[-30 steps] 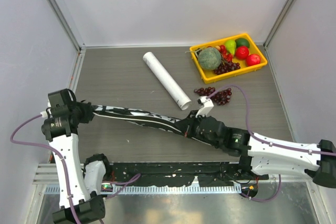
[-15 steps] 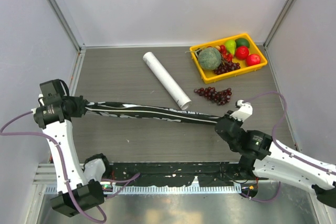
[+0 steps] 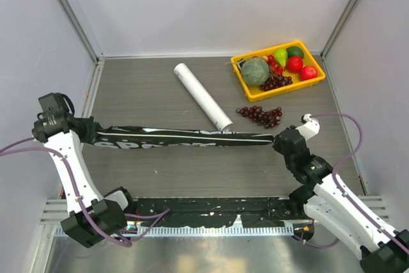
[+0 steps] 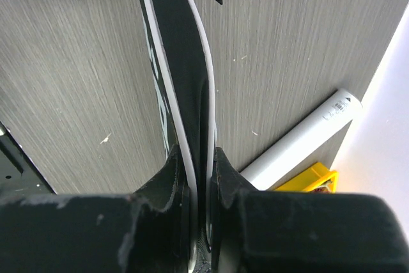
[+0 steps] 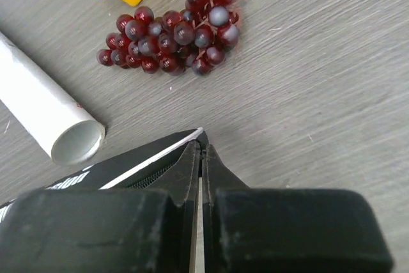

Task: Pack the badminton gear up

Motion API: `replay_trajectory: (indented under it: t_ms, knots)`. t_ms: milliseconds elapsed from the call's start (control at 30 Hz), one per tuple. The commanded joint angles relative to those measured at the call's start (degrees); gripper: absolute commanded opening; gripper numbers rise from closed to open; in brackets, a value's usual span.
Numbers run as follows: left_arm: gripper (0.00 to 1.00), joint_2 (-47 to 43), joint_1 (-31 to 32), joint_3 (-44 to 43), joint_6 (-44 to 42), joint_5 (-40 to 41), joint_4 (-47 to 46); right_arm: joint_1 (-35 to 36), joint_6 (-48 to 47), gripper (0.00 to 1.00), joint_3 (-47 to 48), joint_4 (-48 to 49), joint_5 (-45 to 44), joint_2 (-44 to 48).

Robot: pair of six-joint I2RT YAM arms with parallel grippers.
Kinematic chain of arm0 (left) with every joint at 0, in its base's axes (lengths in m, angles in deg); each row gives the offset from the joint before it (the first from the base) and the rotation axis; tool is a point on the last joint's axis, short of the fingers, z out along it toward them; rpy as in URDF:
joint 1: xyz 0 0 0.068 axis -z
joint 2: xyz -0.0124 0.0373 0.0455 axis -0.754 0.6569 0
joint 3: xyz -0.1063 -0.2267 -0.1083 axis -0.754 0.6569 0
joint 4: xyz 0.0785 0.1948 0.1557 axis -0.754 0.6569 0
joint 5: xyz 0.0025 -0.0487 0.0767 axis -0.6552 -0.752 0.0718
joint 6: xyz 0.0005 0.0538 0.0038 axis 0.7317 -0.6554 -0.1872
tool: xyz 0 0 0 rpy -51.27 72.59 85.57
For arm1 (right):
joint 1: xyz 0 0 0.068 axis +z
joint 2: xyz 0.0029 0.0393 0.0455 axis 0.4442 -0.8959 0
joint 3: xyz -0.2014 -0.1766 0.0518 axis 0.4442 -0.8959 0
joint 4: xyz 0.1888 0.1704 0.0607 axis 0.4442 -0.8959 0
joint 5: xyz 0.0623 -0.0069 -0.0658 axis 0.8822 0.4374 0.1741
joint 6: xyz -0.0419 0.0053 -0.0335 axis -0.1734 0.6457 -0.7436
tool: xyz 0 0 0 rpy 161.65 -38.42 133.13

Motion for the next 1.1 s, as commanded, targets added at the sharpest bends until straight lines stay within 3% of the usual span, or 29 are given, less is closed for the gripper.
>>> replay_trajectory:
  t_ms: [0,267,533,667,700,833,900,1033,1067]
  knots:
    - [0.00,0.0,-1.9,-1.4,-5.2,4.4,-6.8,-8.4,-8.6,0.05,-5.2,12.4,8.0,-6.0]
    - [0.00,2.8,-3.0,-1.2,-6.4,4.7,-6.9,-22.7,-8.3,0.05,-9.0,22.5,22.6,-18.2]
    - [0.00,2.2,-3.3,-0.5,-6.7,1.3,-7.9,-23.7,-6.4,0.05,-9.8,26.9,28.1,-21.7]
    - [0.00,2.0,-3.3,-0.3,-7.3,1.2,-8.5,-23.7,-8.2,0.06,-9.1,25.4,31.1,-17.8]
    - [0.00,2.1,-3.3,-0.5,-7.2,1.5,-8.1,-23.8,-8.8,0.11,-8.5,24.2,31.4,-15.1]
    - [0.00,3.7,-3.3,-3.5,-8.1,3.5,-5.0,-23.8,-14.8,0.50,-1.6,14.9,32.9,-7.3]
    - [0.00,4.6,-3.1,-5.3,-8.8,5.2,-3.5,-23.8,-18.5,0.64,1.6,11.8,35.3,-4.2]
    - [0.00,3.9,-3.2,-3.9,-11.6,0.3,-8.8,-23.5,-25.7,0.90,6.2,13.1,50.8,-2.6]
    - [0.00,3.6,-3.2,-3.1,-12.5,-1.4,-11.0,-23.2,-26.4,0.91,6.2,16.1,54.9,-3.2]
